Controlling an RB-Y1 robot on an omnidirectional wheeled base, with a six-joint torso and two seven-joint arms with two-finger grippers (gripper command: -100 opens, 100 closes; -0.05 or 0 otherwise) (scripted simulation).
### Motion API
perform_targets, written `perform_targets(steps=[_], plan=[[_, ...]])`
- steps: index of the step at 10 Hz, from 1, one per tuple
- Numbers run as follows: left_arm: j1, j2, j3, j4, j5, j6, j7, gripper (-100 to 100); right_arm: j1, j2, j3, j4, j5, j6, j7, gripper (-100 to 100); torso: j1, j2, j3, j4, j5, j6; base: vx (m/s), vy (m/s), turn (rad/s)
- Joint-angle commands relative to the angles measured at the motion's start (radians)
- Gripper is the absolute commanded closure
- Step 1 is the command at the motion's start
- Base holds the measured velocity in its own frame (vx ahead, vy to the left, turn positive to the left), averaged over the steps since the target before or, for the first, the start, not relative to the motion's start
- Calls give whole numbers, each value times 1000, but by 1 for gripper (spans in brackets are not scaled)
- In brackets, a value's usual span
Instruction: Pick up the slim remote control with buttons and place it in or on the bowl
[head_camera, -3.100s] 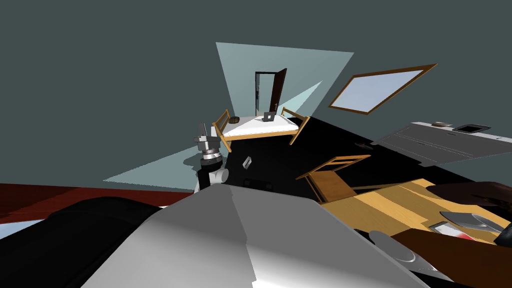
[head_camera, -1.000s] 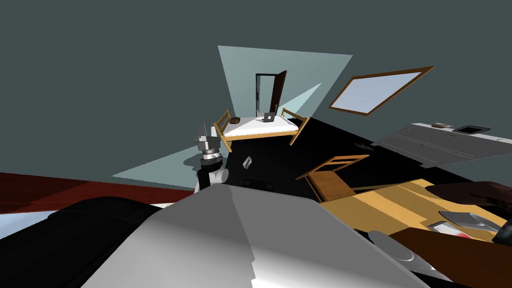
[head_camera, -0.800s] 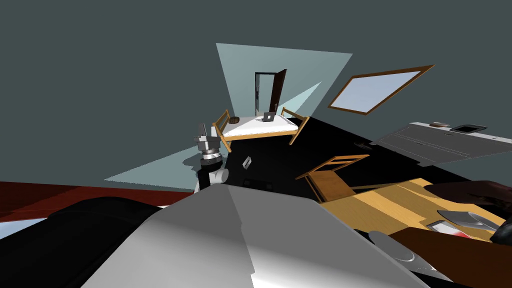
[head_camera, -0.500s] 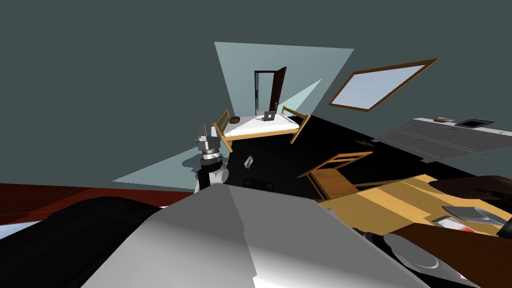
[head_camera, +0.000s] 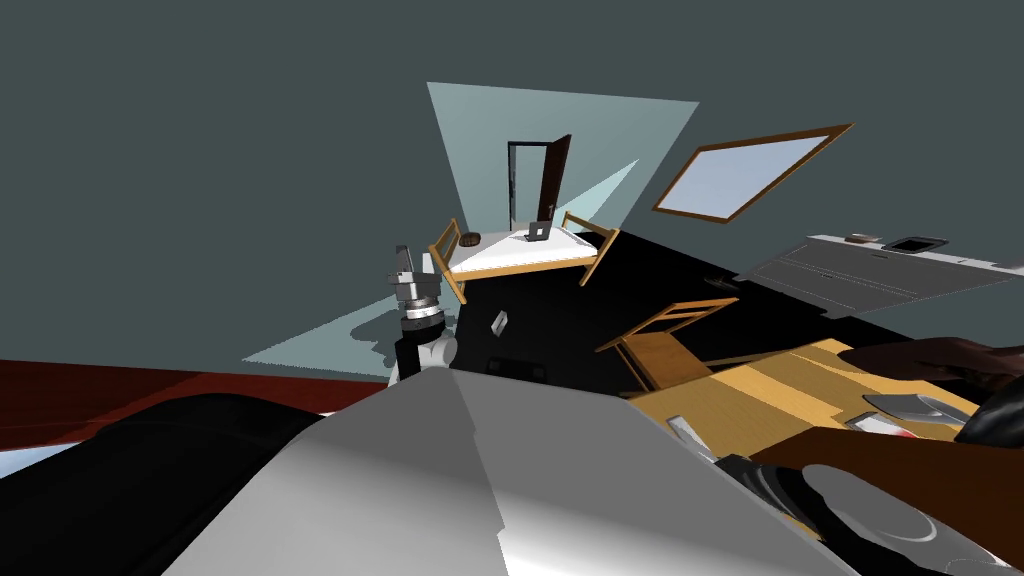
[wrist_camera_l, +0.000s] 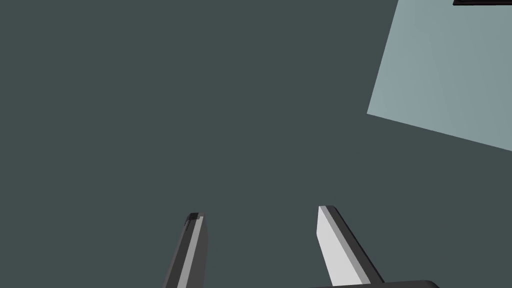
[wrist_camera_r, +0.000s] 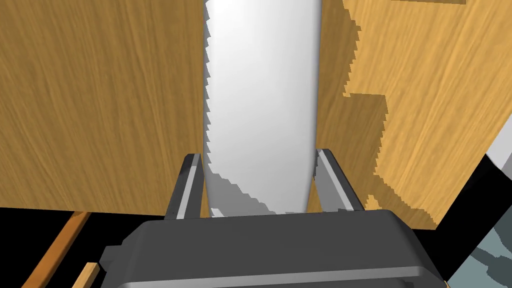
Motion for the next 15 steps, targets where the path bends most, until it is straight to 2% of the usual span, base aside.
perform_targets(steps=[1,4,6,9,12,15], plan=[[0,0,0,0,0,0,0,0,5,-28,1,-22,-5,-19,19,100,0,0,0,0,0,0,-71,23,-63],[0,0,0,0,0,0,0,0,5,-71,17,-95,-23,-79,74,100,-5,1,0,-1,-2,0,-82,-23,-76],[0,0,0,0,0,0,0,0,5,-76,22,-112,-26,-90,84,100,-8,-2,-1,-1,-4,-1,-45,-44,-12],[0,0,0,0,0,0,0,0,6,-99,43,-184,-37,-136,114,100,-10,-3,-3,-2,-5,-1,-63,-57,-53],[0,0,0,0,0,0,0,0,8,-129,46,-225,-39,-154,106,100,-7,0,-1,-2,-4,0,-107,-7,-57],[0,0,0,0,0,0,0,0,1,-146,25,-237,-20,-139,48,100,0,5,2,-1,-1,3,-163,61,-117]])
